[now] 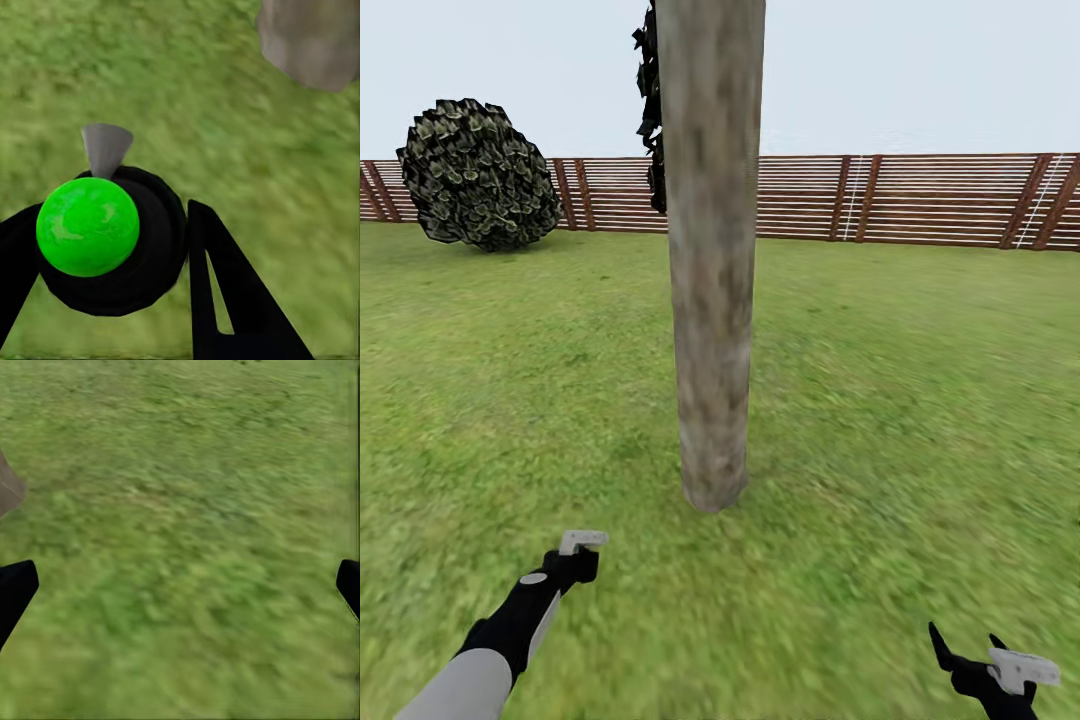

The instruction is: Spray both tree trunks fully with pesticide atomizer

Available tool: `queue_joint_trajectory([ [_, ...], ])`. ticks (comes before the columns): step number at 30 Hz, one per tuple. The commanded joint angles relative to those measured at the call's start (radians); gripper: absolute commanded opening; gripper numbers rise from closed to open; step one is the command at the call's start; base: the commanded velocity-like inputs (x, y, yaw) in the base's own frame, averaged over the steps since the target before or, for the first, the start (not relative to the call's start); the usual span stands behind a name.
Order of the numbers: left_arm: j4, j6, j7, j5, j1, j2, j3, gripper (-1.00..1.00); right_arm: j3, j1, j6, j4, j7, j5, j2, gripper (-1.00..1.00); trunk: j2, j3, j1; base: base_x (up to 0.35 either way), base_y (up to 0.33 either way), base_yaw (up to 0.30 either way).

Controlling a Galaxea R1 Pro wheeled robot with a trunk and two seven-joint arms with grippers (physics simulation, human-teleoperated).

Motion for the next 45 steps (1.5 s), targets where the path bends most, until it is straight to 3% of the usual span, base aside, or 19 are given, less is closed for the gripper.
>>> queue_joint_trajectory([
  [1, -0.001, 0.018, -0.007, -0.009, 0.0, -0.007, 0.005, -1.0, -0.006, -0.001, -0.041, 0.002, 0.0, 0.019, 0.013, 1.0, 0.0, -0.001, 0.0, -0.003, 0.0, 0.0],
  [5, 0.001, 0.046, -0.003, -0.009, -0.004, -0.022, -0.016, -1.0, -0.008, -0.001, -0.12, 0.0, -0.006, 0.119, 0.064, 1.0, 0.0, -0.001, 0.0, -0.001, 0.0, 0.0],
  [8, 0.001, 0.061, -0.001, -0.008, -0.011, -0.032, -0.021, -1.0, -0.009, -0.001, -0.131, 0.002, -0.006, 0.15, 0.074, 1.0, 0.0, -0.001, 0.0, 0.0, 0.0, 0.0],
  [12, 0.001, 0.118, 0.064, -0.005, -0.017, -0.049, -0.021, -1.0, -0.01, -0.001, -0.132, 0.003, -0.006, 0.156, 0.073, 1.0, 0.0, -0.001, 0.0, 0.0, 0.0, 0.0],
  [15, 0.003, 0.14, 0.139, -0.005, -0.017, -0.094, -0.023, -1.0, -0.014, -0.001, -0.131, -0.001, -0.006, 0.157, 0.072, 1.0, 0.0, -0.001, 0.0, 0.0, 0.0, 0.0],
  [18, 0.003, 0.141, 0.147, -0.005, -0.017, -0.105, -0.024, -1.0, -0.015, 0.0, -0.131, -0.001, -0.006, 0.156, 0.072, 1.0, 0.0, -0.001, 0.0, 0.0, 0.0, 0.0],
  [38, -0.01, 0.197, 0.149, -0.007, -0.014, -0.103, -0.026, -1.0, -0.016, 0.0, -0.132, 0.0, -0.009, 0.153, 0.072, 1.0, 0.0, 0.007, 0.0, 0.076, 0.0, -0.208],
  [42, -0.018, 0.328, 0.152, -0.006, -0.046, -0.106, -0.027, -1.0, -0.016, 0.0, -0.132, 0.0, -0.009, 0.154, 0.072, 1.0, 0.0, 0.007, 0.0, 0.001, 0.0, -0.009],
  [45, -0.019, 0.359, 0.152, -0.006, -0.065, -0.107, -0.044, -1.0, -0.016, 0.0, -0.132, -0.001, -0.007, 0.157, 0.071, 1.0, 0.0, 0.007, 0.0, 0.0, 0.0, 0.0],
])
